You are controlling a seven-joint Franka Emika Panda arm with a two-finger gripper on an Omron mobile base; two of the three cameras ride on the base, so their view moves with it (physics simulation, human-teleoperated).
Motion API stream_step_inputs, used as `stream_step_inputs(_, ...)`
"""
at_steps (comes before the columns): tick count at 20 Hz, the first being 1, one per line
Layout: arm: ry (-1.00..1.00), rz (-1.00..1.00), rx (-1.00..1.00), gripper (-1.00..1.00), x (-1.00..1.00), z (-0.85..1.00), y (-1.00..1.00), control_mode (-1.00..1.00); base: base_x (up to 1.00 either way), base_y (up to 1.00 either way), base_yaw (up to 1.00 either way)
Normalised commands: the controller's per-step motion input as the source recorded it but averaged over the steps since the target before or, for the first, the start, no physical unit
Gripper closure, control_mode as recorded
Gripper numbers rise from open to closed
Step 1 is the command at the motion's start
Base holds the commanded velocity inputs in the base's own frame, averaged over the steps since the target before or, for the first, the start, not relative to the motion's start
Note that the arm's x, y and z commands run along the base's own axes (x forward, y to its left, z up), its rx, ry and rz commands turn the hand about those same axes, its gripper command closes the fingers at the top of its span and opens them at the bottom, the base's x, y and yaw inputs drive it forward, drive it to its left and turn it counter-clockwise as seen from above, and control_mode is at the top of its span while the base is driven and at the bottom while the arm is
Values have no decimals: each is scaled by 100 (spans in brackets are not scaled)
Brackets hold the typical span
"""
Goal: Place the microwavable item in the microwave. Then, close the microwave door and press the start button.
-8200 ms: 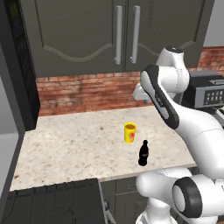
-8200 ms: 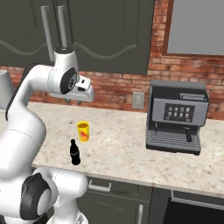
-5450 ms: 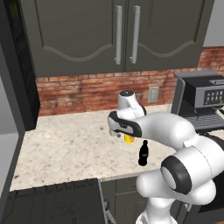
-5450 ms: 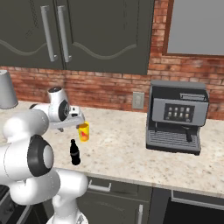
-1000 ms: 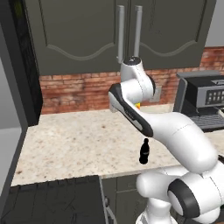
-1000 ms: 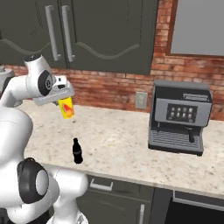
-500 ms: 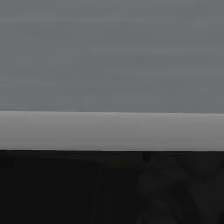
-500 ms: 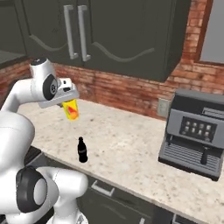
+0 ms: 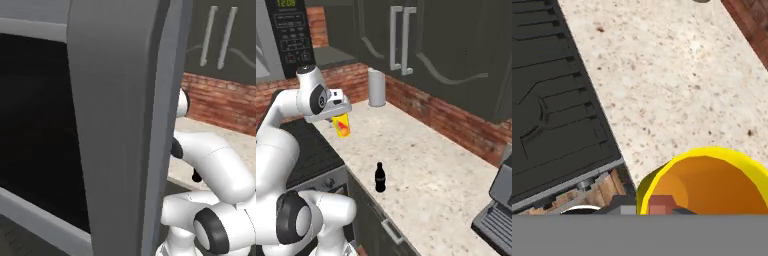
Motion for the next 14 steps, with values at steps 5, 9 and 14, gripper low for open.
stream_step_inputs(5, 0, 0, 0, 100, 0, 0, 0, 100, 4, 0, 94)
stream_step_inputs(9, 0, 0, 0, 100, 0, 0, 0, 100, 16, 0, 89)
stream_step_inputs(14, 0, 0, 0, 100, 0, 0, 0, 100, 35, 0, 78)
